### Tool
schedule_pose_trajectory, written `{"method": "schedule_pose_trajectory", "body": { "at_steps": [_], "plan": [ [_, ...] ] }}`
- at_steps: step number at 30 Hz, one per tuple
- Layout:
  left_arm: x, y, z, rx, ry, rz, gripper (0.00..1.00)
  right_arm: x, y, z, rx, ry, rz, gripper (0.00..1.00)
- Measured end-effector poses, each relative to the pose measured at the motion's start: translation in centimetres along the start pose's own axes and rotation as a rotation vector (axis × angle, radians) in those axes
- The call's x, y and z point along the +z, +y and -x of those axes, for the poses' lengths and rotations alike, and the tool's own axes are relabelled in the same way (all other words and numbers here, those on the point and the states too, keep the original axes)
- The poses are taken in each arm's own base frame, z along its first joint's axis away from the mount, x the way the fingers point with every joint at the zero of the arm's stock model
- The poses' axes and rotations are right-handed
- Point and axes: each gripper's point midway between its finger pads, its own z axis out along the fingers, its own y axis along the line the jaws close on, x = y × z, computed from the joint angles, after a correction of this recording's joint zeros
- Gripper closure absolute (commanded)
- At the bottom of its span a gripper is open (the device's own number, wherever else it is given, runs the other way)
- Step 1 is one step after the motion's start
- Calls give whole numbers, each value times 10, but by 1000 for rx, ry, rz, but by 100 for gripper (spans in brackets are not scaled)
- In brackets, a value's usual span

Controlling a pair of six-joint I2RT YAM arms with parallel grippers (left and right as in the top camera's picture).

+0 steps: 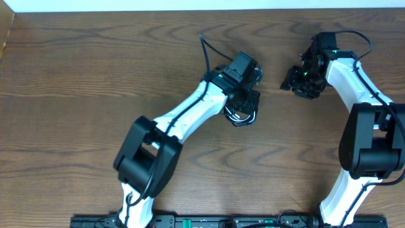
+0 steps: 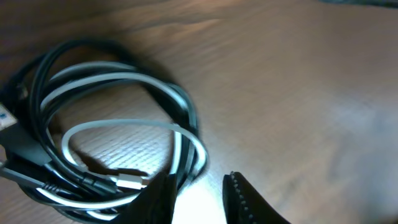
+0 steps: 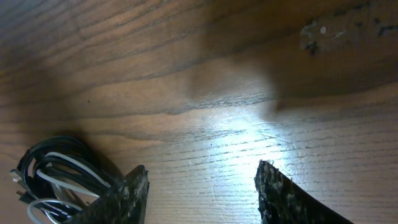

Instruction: Untangle cables

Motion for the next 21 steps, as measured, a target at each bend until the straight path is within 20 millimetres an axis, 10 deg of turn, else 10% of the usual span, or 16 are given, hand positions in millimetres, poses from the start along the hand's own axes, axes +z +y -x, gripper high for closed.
{"method": "schedule_pose_trajectory", "body": {
  "at_steps": [16,21],
  "plan": [
    [57,10,-17,-77,35,98,60,0,-1,-2,-7,7,-4,39],
    [57,12,-16,-76,28,112,89,0,-1,-2,-10,6,-4,37]
  ]
}}
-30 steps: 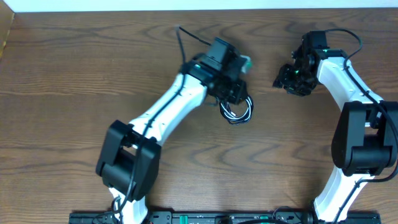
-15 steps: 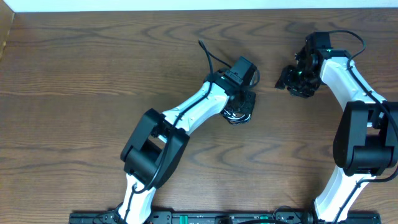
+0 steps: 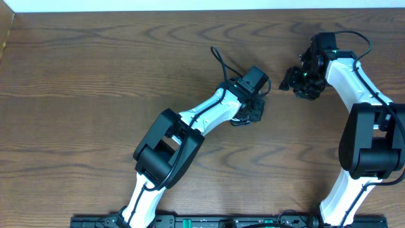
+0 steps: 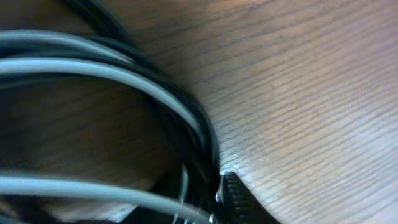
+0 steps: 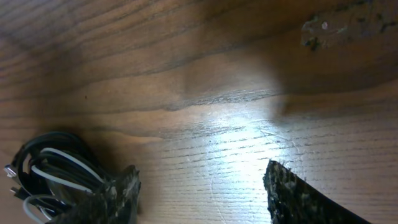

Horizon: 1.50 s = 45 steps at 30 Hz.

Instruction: Untangle cables

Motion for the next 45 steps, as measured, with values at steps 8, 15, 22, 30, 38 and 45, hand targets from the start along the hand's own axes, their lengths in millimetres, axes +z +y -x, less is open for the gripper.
{"method": "schedule_pose_trajectory", "body": {
  "at_steps": [8,15,22,30,38,45],
  "plan": [
    [-5,-1,0,8,5,-19,92,0,7,2,-6,-6,35,35],
    [-68,-28,21,95,-27,-319,92,-2,29,5,-59,-10,159,30],
    [-144,-32,36,168,-58,-749,92,-10,53,5,-127,-3,320,27],
    [-201,-27,39,282,-131,-1079,91,-43,75,22,-176,-46,622,29],
    [-214,-30,36,319,-144,-1159,91,-81,113,29,-290,-95,902,32],
    [-215,-31,36,319,-142,-1166,91,-94,122,28,-336,-103,987,31]
  ]
}}
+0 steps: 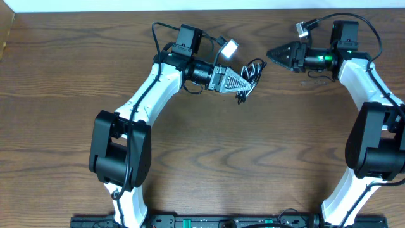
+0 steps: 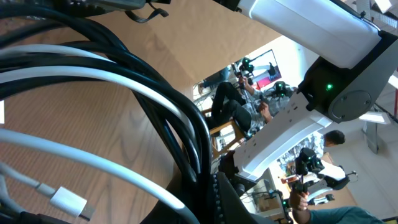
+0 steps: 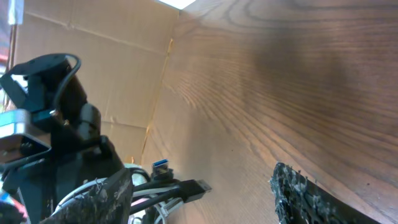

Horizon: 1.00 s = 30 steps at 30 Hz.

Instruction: Untangle cables

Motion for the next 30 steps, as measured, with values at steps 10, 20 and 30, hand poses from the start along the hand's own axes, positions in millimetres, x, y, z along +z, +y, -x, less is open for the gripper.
{"method": "schedule_pose_trajectory", "body": {
  "at_steps": [10,20,30],
  "plan": [
    [0,-1,0,-121,0,-3,92,4,4,-8,-173,27,23,28],
    [0,1,1,-190,-1,5,92,8,6,-14,-168,44,27,43],
    [-9,61,1,-186,-34,360,92,15,-5,-17,72,50,-55,57]
  ]
}}
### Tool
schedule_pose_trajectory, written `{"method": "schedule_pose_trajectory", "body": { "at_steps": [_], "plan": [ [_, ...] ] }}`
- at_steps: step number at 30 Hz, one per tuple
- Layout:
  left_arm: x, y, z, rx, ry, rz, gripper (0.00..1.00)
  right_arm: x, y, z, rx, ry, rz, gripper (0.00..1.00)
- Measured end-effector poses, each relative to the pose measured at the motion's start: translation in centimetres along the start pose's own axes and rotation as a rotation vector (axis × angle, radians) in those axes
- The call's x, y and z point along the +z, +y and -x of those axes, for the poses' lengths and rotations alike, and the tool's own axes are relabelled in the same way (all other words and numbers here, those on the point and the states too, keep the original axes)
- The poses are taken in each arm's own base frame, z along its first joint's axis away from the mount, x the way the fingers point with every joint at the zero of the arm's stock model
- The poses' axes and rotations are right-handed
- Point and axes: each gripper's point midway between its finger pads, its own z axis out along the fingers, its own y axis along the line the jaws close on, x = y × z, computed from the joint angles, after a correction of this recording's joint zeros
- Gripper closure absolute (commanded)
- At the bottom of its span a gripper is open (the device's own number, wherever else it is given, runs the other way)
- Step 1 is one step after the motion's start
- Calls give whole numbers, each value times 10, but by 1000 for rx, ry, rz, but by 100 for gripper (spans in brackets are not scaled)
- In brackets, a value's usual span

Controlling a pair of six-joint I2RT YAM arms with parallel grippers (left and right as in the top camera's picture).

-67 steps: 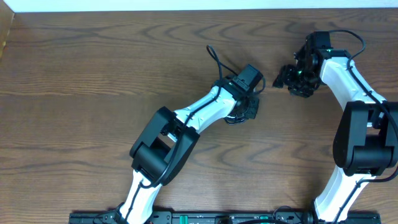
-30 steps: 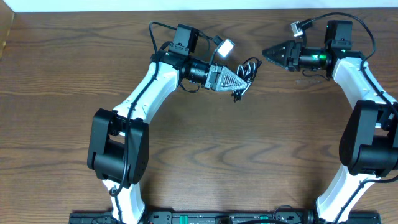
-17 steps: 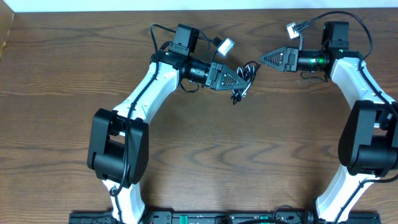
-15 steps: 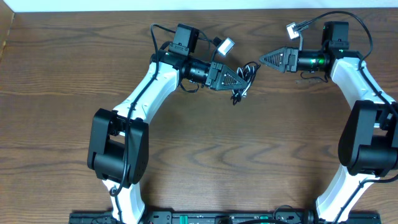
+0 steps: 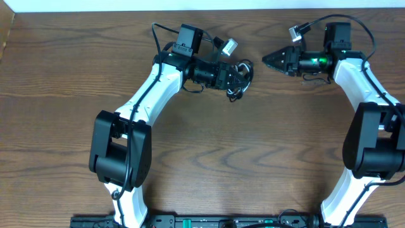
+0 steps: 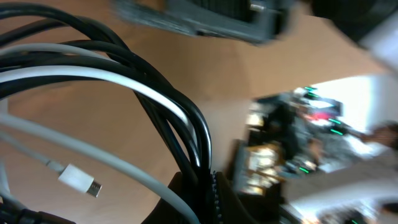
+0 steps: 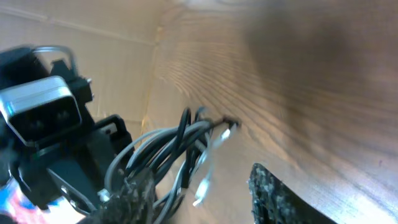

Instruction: Untangle cables

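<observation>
A tangled bundle of black and white cables [image 5: 243, 69] hangs at the far middle of the table, with my left gripper [image 5: 233, 78] shut on its black strands [image 6: 186, 134]. A white plug [image 6: 78, 179] dangles loose beside them. My right gripper [image 5: 268, 61] lies level and points left at the bundle from a short gap away, open. In the right wrist view the bundle [image 7: 171, 155] shows just past the open fingers [image 7: 277, 193], apart from them.
The brown wooden table [image 5: 209, 152] carries both arms. A cardboard wall [image 7: 81, 28] stands at the left side. A black rail [image 5: 202, 221] runs along the front edge. My right arm's own cable [image 5: 354, 28] loops near the far right.
My left gripper has turned at the wrist with the bundle still in it. My right gripper has come a little left and nearer; the bundle now shows between its open fingers.
At first the bundle lay on the mid table with my left gripper open over it. Then the left gripper was down on the cables. A second ago it held them raised at the far side with the right gripper facing it, and now the two are closer.
</observation>
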Motion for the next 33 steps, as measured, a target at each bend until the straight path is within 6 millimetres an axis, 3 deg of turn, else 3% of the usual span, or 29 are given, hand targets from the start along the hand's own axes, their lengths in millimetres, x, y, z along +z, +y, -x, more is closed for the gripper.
{"method": "schedule_pose_trajectory", "body": {
  "at_steps": [5,12,17,25,33],
  "plan": [
    [3,25,1,-3,-15,159,92,17,-3,-7,63,23,-58,56],
    [4,36,2,-7,-23,235,92,50,-1,-33,111,103,-139,61],
    [2,43,-1,-45,-26,266,92,54,-8,-39,147,111,-200,64],
    [2,43,2,-70,-39,262,92,60,-18,-50,188,125,-291,67],
    [4,30,19,-26,-88,191,94,66,-29,-66,233,154,-408,74]
  ]
}}
